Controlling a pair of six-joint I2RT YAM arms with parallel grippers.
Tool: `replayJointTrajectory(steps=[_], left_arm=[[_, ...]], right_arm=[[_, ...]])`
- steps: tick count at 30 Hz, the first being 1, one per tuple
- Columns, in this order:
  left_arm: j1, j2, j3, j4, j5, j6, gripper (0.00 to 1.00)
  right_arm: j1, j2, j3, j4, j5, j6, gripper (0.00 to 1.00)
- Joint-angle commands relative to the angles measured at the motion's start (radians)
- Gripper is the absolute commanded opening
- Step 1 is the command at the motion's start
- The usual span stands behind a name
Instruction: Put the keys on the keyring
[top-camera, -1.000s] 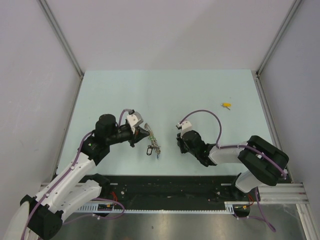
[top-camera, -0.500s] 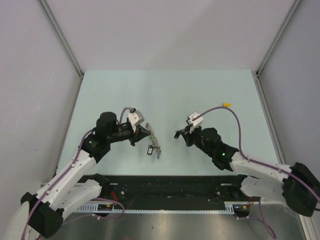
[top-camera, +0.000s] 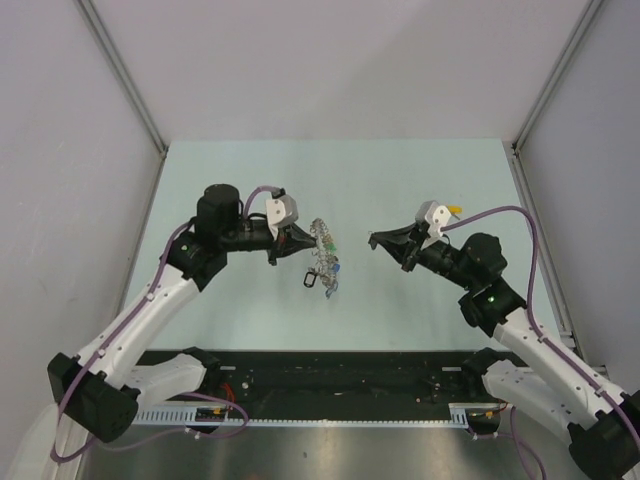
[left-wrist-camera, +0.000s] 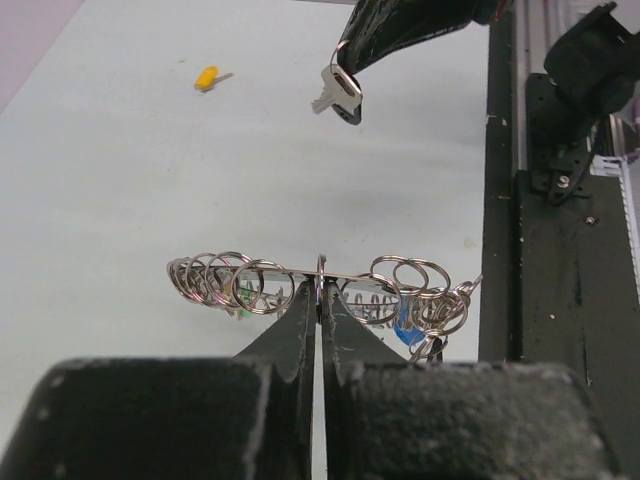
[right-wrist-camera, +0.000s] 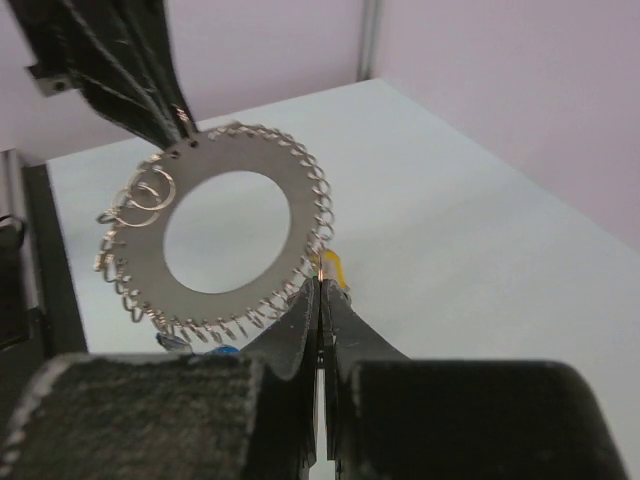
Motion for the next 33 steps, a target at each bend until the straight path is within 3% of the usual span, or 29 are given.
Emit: replayJointTrajectory(steps=[1,6,14,33], left_arm=[[0.005,0.026,0.062,-0.053,0.159,0.117,0.00],[0.005,0.018,0.035,-0.054,0.200,0.141,0.00],[0.005,-0.008,-0.045,-0.004,0.280,0.139,0.00],[-0.002,-0.016,-0.094,0.058,0.299,0.101,0.00]], right_arm=[[-0.036,0.047,0.093,0.009,-0.321,0.001,0.00],[-0.034,0.102,0.139,0.018,-0.461,-0.012,0.00],[-0.008,0.163,0.177,0.047,-0.522,-0.052,0.00],[0.129,0.289,0.245,0.011,-0.443,-0.207,0.00]])
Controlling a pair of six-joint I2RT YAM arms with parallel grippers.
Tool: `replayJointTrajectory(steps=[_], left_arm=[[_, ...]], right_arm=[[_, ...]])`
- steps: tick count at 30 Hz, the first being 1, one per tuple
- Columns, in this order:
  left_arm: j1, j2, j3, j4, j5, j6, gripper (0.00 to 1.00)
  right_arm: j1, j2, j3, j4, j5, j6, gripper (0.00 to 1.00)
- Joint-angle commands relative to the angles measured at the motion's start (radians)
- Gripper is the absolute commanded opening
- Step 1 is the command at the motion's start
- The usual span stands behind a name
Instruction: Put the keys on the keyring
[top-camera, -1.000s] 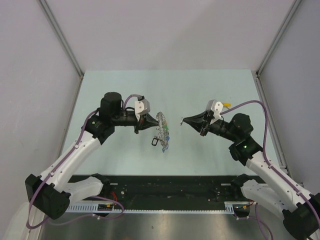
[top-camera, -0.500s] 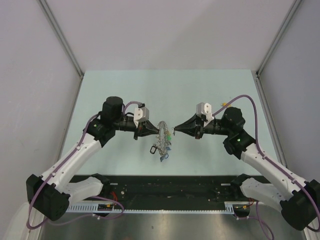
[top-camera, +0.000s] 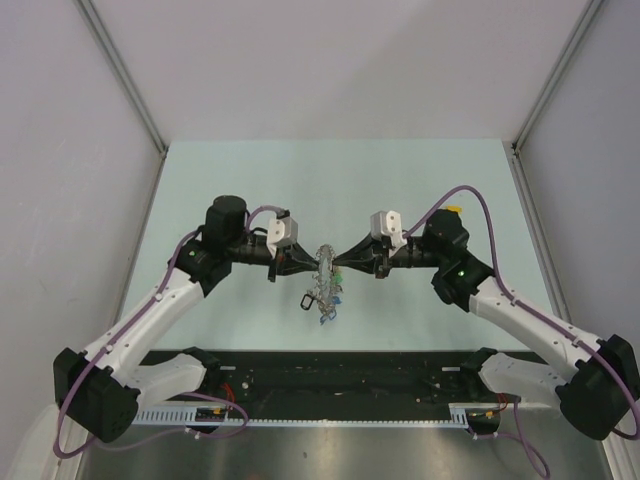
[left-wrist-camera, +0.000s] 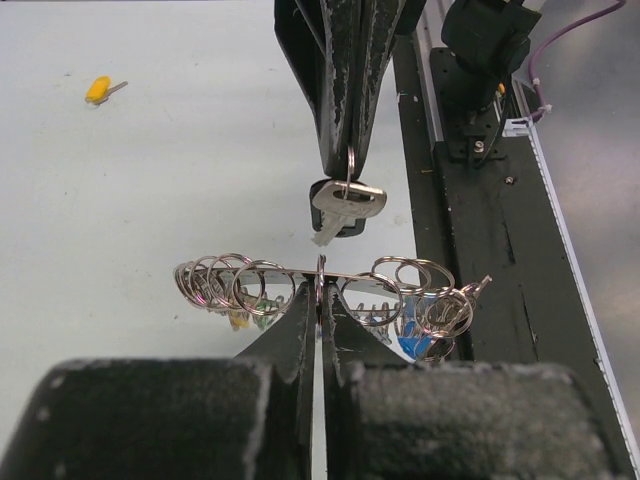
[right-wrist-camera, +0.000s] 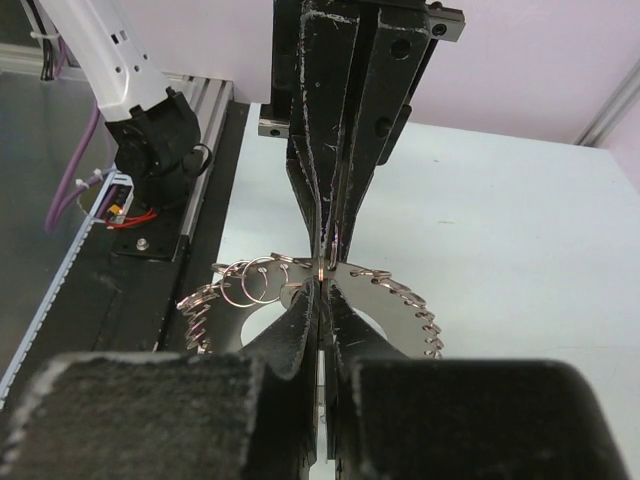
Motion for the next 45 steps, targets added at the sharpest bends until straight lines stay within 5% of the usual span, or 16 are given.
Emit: replayJointTrajectory(steps=[1,45], left_arm=[[-0.004,-0.031,0.003,0.066,0.074,0.000,0.00],[-0.007,-0.045,-0.006,0.089,0.061,-0.020,0.00]], right_arm=[[0.021,0.010,0.055,0.001,0.037,-0.064,0.00],[0.065,0.042,0.078,-0.005,0.080,-0.072,0.00]])
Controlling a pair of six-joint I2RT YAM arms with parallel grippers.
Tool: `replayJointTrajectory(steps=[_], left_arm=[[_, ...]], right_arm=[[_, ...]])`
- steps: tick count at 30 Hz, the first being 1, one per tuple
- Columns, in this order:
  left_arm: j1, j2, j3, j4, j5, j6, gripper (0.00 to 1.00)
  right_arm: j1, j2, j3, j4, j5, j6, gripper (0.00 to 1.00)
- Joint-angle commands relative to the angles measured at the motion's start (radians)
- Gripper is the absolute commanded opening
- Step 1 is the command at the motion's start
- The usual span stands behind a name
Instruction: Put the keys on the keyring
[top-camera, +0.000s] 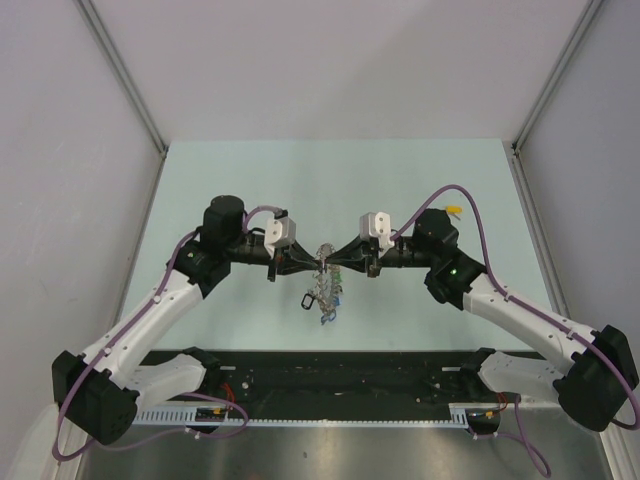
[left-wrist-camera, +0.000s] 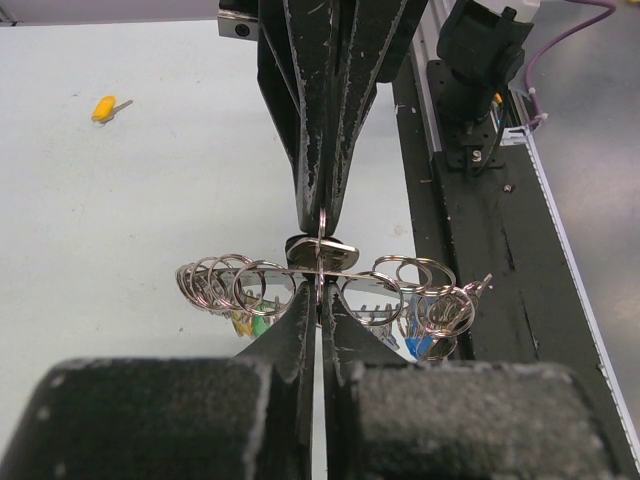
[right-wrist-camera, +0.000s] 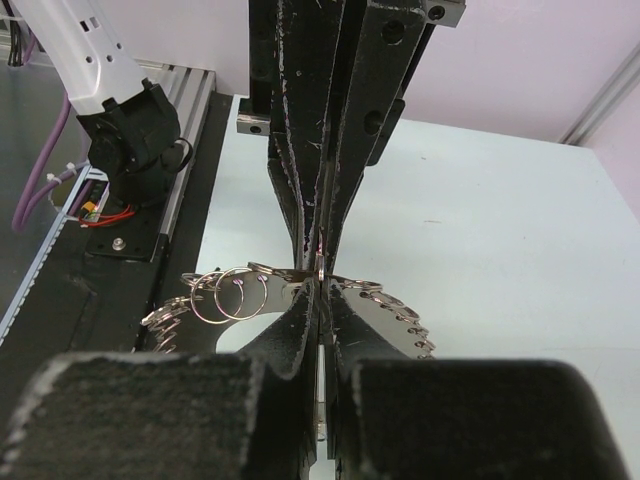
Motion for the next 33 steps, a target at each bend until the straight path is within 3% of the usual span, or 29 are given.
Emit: replayJointTrajectory(steps=[1,33], left_arm=[[-0.004,-0.033,-0.003,0.055,0.044,-0.003,0.01],[-0.004,-0.041,-0.007,0.062,0.033,-0.010,0.00]], right_arm=[[0.006,-0.007,0.042,0.013,-0.001,-0.006,0.00],[0.018,-0.005,0.042,-0.002,0.022,0.004,0.00]])
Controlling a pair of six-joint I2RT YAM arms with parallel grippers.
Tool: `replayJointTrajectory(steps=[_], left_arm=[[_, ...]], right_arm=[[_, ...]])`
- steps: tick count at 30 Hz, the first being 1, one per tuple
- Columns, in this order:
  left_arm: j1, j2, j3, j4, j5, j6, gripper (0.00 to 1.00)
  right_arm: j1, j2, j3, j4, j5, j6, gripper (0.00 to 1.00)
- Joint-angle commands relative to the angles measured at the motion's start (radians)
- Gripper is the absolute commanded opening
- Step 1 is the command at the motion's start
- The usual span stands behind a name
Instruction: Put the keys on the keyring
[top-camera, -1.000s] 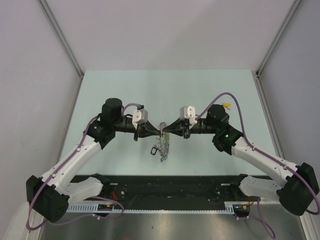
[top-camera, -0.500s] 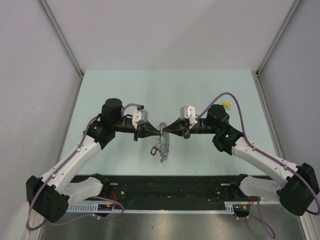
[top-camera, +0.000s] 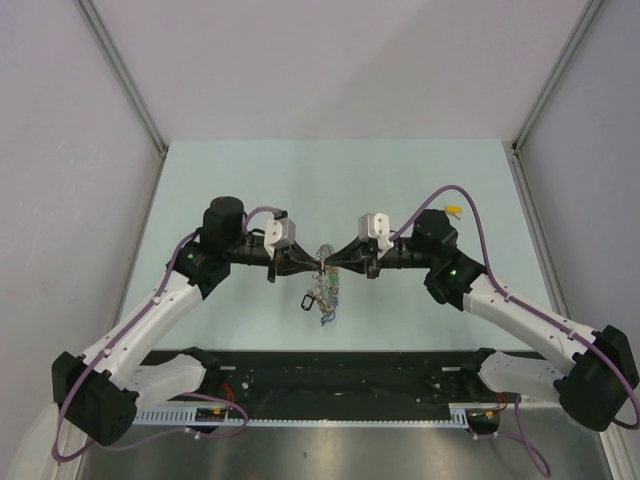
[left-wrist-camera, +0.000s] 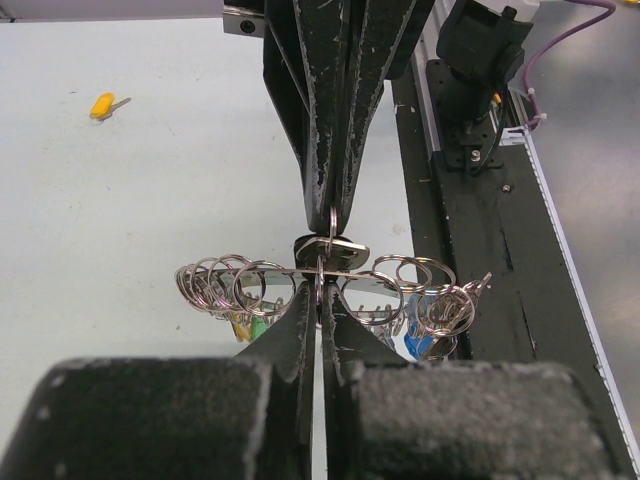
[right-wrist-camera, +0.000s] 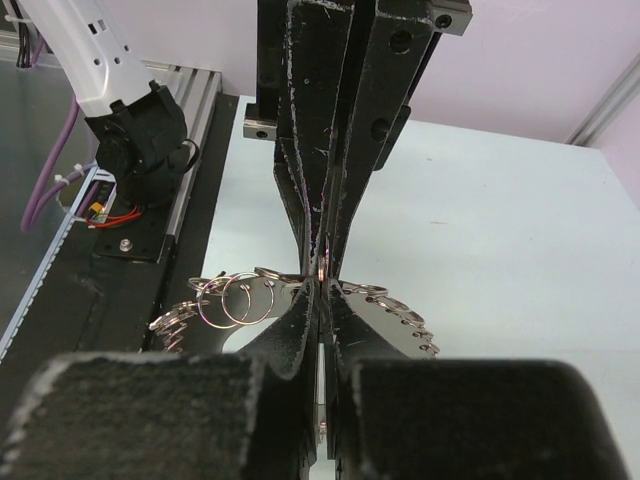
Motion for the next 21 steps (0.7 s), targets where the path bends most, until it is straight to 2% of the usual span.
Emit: replayJointTrajectory(steps=[1,21], left_arm=[[-0.004,-0.036,0.006,0.056,0.035,-0.003,0.01],[-0.004,-0.036,0.007,0.051,0.031,-0.001,0.00]], right_arm=[[0.007,-0.008,0.039,0.005,0.022,-0.001,0.00],[0.009,-0.028,0.039,0.016,0.028,0.003,0.00]])
